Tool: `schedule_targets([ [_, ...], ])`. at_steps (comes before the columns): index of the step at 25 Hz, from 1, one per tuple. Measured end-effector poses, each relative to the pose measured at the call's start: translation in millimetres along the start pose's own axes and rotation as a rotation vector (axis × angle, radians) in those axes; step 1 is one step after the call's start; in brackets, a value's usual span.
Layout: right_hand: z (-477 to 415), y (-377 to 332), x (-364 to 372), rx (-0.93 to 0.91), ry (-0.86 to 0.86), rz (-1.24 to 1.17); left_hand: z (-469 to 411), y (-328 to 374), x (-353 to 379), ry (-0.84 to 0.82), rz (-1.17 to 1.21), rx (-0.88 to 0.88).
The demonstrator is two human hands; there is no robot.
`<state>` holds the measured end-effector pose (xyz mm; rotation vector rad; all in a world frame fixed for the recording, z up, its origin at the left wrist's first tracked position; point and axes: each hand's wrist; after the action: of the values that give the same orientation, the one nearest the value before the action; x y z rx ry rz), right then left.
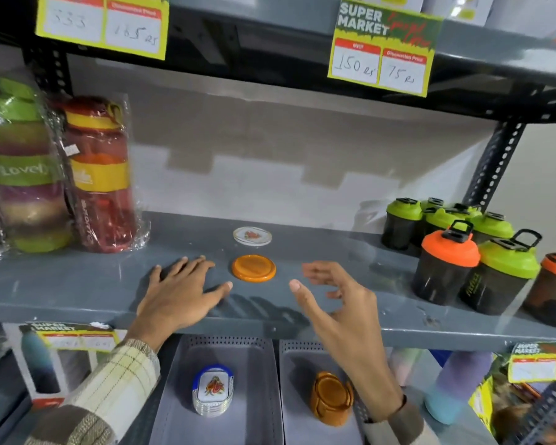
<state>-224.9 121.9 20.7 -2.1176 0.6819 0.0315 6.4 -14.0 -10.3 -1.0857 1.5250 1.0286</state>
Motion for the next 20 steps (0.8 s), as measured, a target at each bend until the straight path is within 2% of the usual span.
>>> schedule_targets([
  [6, -59.0, 10.3, 39.4, -0.052, -0.038, 0.041, -0.1, 0.7, -2.0, 0.032, 0.023, -0.02],
  [11, -102.7, 38.4, 68.9, -0.018, -0.085, 0.141, 1.7, 2.1, -1.4, 0.074, 0.048, -0.029],
  [20, -165.1, 85.8, 110.3, 0.226, -0.278, 0.268, 1.3, 2.4, -0.9, 0.098, 0.091, -0.048],
])
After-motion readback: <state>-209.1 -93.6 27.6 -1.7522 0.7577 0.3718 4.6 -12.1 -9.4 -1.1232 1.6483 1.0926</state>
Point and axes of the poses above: each hand's wrist, its own z-axis away from the middle knuckle, its own x-axis out of the palm, y = z × x, and after that the axes turned 9 degrees about -z, right-handed
